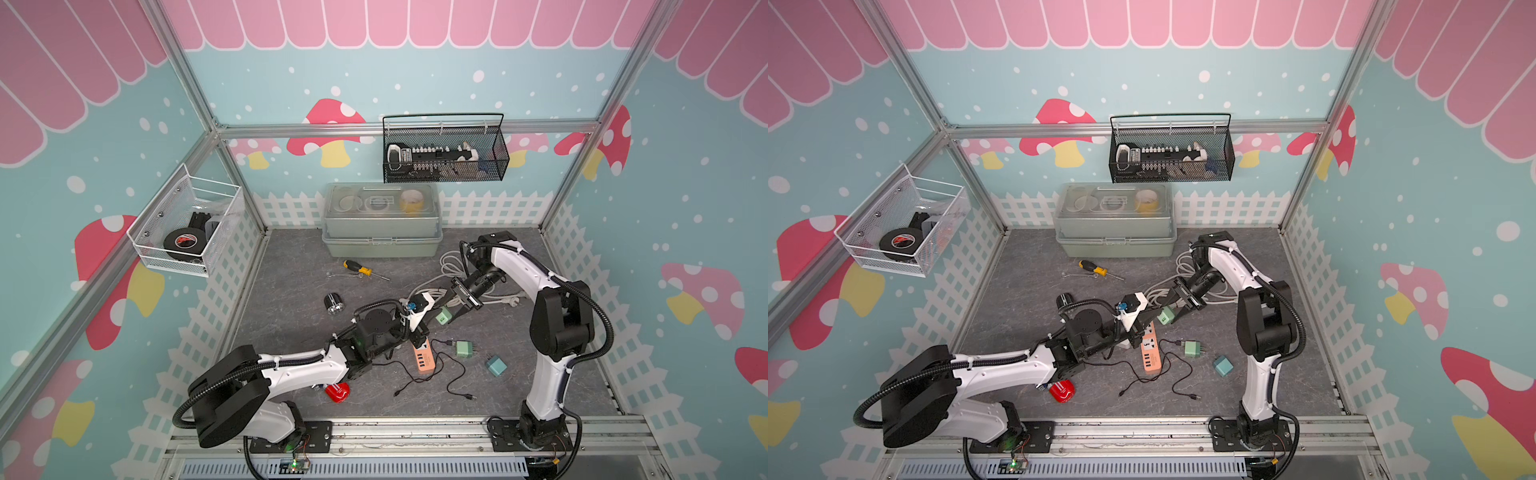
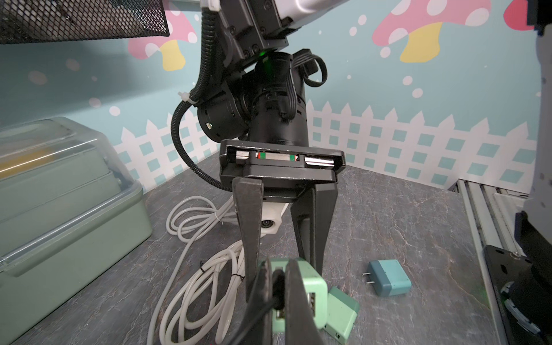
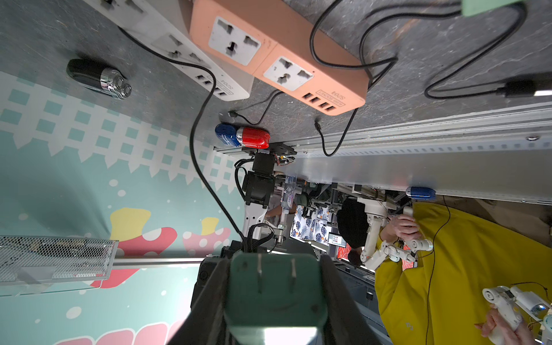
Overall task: Charge the electric shaver
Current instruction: Insert the charging cable into the plug.
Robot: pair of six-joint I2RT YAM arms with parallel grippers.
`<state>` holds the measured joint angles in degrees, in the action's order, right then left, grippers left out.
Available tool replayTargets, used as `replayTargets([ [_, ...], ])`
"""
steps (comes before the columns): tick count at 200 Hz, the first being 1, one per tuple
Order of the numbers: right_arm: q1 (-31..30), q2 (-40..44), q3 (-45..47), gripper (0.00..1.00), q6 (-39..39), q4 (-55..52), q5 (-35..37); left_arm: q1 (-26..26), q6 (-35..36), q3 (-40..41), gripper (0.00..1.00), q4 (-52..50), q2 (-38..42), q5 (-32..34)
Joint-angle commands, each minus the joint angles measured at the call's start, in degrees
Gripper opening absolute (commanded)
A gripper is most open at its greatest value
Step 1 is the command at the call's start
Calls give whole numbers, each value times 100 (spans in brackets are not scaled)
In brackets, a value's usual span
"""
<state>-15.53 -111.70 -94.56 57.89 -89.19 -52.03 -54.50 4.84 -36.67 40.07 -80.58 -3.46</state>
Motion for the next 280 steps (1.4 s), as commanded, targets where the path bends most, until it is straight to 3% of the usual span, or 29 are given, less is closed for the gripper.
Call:
replayTargets([
  [1,-124,75,-131,0,-76,-805,-395,141,153,198,0,-459,146,37],
  [280,-230,22,-426,0,153,-804,-782,159,439,388,0,-435,32,76],
])
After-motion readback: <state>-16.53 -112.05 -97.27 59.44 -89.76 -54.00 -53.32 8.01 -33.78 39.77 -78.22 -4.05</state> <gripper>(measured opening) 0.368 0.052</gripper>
